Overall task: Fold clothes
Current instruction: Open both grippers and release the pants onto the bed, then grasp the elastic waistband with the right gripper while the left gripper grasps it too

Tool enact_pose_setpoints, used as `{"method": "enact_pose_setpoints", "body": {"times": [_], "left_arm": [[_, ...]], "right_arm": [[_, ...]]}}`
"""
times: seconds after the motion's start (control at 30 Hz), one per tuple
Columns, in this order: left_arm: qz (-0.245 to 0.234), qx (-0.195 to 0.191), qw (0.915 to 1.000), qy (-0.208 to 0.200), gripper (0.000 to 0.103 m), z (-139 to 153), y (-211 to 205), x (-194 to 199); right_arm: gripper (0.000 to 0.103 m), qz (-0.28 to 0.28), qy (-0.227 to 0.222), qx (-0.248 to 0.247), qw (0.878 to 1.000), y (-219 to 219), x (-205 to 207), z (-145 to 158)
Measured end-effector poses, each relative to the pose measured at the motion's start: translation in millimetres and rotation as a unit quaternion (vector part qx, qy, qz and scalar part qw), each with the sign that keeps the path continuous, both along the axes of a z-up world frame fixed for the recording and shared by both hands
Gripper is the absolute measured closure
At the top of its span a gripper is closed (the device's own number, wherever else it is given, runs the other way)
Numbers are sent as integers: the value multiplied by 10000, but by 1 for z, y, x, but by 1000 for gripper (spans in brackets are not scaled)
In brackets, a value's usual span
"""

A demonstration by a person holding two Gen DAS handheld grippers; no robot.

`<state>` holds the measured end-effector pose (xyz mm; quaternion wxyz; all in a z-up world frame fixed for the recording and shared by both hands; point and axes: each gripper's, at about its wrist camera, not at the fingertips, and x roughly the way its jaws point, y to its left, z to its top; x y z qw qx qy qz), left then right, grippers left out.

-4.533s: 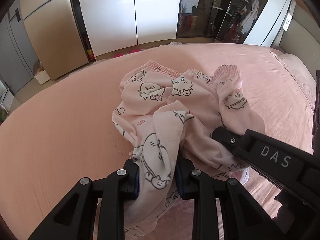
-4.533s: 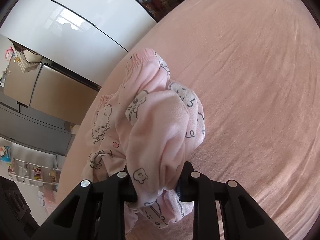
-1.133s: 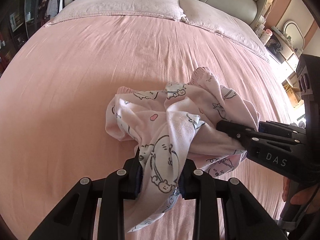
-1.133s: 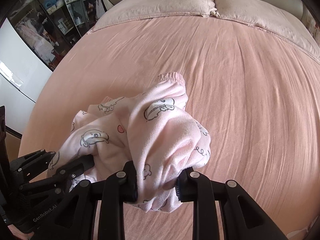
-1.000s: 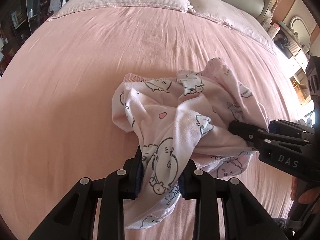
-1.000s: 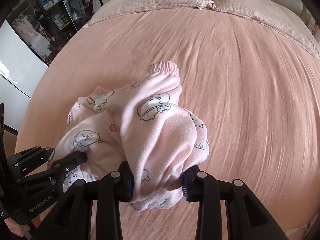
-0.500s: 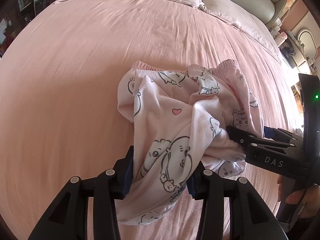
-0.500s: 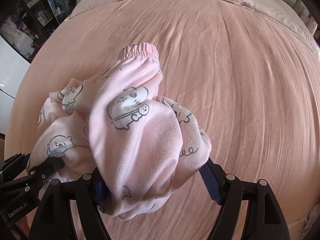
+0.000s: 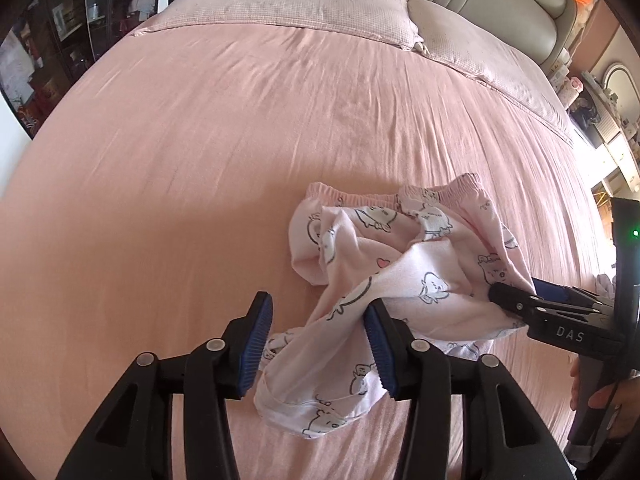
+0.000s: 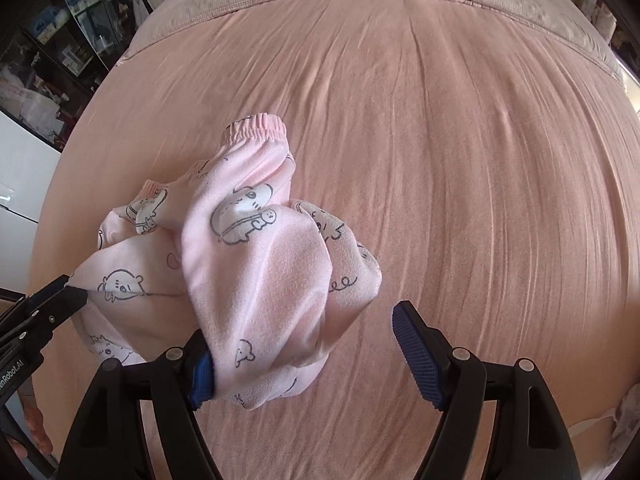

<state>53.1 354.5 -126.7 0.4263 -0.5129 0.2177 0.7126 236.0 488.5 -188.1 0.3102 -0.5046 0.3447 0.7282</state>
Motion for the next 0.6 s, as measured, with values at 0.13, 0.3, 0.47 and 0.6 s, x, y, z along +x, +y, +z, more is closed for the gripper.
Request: {"method": "enact_pose_setpoints", "body": {"times": [0.13, 0.3, 0.47, 0.6], "left_arm": [[-60, -123, 9998, 163, 36, -2, 6, -6], [-212, -17, 9994, -271, 36, 3, 1, -6], [-158, 93, 9995, -249, 36, 14, 2, -19], [29, 53, 10000, -40, 36, 17, 7, -32]], "right_arm": [[26, -24, -41, 88, 9999, 2, 9, 14], [26, -23, 128, -1, 9999, 5, 23, 31], [26, 2, 268, -11, 9996, 15, 33, 47], [26, -45, 178, 135, 9997, 34, 48, 43]]}}
